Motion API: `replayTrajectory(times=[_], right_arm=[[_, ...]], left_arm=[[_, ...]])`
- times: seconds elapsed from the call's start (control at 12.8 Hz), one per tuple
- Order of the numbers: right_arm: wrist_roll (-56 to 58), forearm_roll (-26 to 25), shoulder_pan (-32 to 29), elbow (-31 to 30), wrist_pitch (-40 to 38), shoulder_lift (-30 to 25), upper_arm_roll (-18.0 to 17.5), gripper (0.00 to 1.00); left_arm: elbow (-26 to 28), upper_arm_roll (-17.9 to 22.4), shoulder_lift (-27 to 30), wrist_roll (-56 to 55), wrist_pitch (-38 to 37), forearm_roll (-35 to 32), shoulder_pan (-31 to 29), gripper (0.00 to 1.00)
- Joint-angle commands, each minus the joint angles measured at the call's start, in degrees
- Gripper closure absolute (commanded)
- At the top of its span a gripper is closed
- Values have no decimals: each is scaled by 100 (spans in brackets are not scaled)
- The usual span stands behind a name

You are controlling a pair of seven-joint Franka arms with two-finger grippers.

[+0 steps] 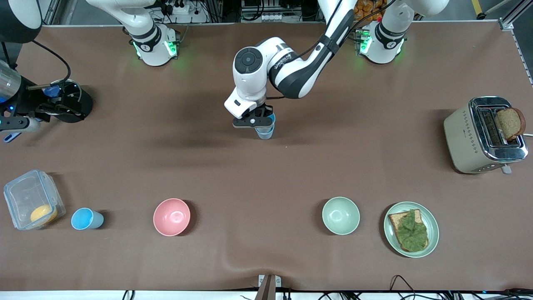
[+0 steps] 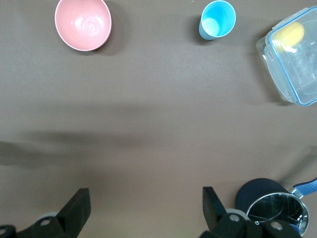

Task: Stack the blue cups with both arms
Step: 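Carry the cup over the center cup and lower it inside, then open the left gripper to release the stacked cup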

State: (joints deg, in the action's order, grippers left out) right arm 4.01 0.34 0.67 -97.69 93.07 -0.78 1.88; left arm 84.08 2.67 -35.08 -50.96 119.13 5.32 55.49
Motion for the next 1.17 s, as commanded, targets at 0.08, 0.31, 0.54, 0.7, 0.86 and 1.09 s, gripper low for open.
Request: replayTrajectory(times=[0.08,0.31,0.54,0.7,0.86,1.09], right_arm=[[47,-16,-137,171,-78,87,-92,0],[39,-16,-137,171,-87,87,-92,0],[47,-16,-129,171,-87,87,-92,0],[47,-16,-129,171,-87,87,-92,0],[39,-8,-120,171,-78,87,-100,0],[39,-16,-120,171,-87,87,-100,0]], left_arm=[[-146,76,-78,-125,-12,-118,76,100],[-155,76,-78,-72,-12,-118,76,100],[-155,76,-87,-98,-12,-110,76,55],[-146,76,-87,-107,-12,-101,76,55],[-146,76,-87,-116,-12,-110,76,49],[-129,67,140,-142,-82,-153,41,0]])
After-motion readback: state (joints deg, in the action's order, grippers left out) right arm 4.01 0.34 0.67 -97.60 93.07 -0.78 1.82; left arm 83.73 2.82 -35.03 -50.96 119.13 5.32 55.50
